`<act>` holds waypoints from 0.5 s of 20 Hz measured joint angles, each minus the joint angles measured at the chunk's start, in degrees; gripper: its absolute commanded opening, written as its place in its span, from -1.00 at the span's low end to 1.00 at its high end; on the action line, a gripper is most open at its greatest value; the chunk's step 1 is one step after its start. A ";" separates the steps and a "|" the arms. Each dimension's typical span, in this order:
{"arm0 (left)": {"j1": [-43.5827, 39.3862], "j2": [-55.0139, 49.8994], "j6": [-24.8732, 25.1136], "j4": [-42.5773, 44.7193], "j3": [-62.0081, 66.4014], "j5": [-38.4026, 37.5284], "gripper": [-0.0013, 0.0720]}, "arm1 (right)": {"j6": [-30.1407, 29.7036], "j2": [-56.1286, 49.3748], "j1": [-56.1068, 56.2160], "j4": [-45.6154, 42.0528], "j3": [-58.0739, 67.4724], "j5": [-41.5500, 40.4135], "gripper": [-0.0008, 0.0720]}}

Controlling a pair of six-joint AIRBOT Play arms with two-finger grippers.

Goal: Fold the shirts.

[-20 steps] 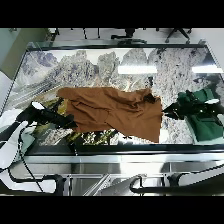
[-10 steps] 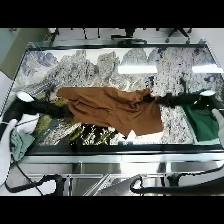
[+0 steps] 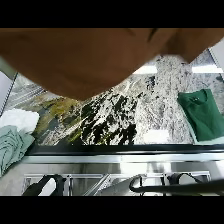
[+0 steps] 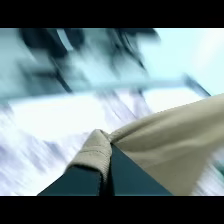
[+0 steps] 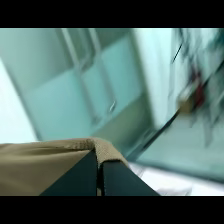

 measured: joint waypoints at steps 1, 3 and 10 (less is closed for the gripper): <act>2.84 1.99 -0.07 0.50 1.44 0.04 -0.93 | 0.00 1.68 -1.92 0.44 2.10 -0.76 -0.93; 8.04 5.68 0.11 1.38 0.98 0.33 -0.93 | 0.00 4.02 -4.24 0.76 4.57 -1.68 -0.93; 5.60 3.63 2.45 -0.90 -9.07 -1.07 -0.93 | 1.36 3.04 -5.25 -2.62 0.44 1.20 -0.93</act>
